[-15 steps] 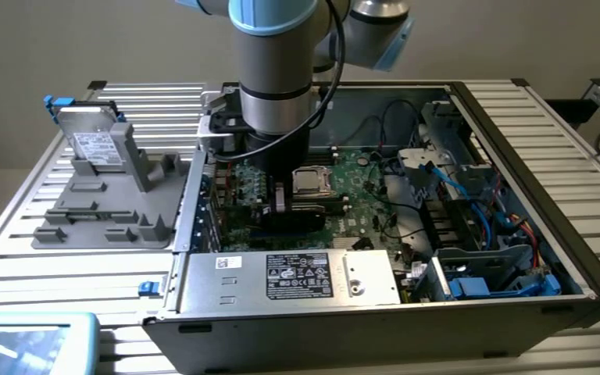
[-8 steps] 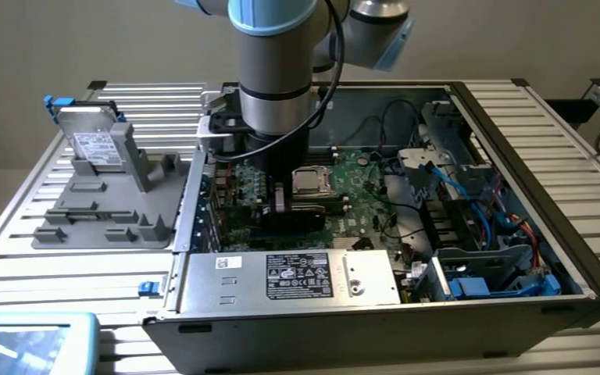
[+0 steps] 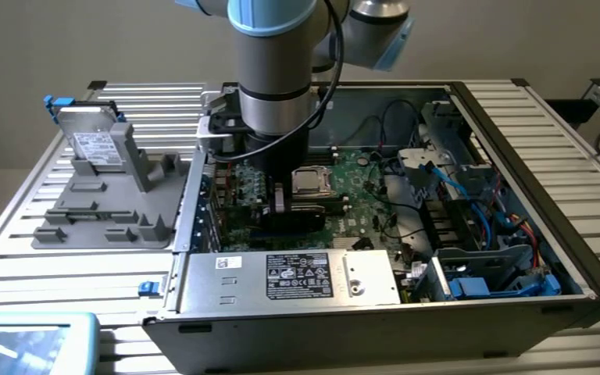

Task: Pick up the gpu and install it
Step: 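Insert the gpu into the slot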

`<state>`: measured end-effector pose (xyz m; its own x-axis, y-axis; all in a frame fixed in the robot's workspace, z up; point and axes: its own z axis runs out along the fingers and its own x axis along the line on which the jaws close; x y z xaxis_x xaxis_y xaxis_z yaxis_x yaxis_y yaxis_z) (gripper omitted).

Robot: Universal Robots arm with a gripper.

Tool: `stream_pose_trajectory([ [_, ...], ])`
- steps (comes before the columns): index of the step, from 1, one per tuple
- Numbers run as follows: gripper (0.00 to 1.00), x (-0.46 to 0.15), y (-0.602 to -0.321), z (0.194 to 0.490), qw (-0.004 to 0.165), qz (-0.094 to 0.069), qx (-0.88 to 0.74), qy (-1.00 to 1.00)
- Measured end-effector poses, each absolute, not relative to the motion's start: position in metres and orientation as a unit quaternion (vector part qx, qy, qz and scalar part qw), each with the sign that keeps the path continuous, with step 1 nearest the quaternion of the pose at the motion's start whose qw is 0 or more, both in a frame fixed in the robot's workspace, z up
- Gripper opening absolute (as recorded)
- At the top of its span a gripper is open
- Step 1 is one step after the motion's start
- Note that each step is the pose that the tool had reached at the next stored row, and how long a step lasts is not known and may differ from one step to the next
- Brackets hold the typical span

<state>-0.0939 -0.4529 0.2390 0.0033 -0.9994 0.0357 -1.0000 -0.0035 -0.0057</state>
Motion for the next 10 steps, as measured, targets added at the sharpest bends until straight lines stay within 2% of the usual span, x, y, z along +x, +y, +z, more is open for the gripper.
stream_pose_trajectory([
  [10, 0.28, -0.0944, -0.4529, 0.2386, 0.011, 0.015, 0.708, -0.706],
])
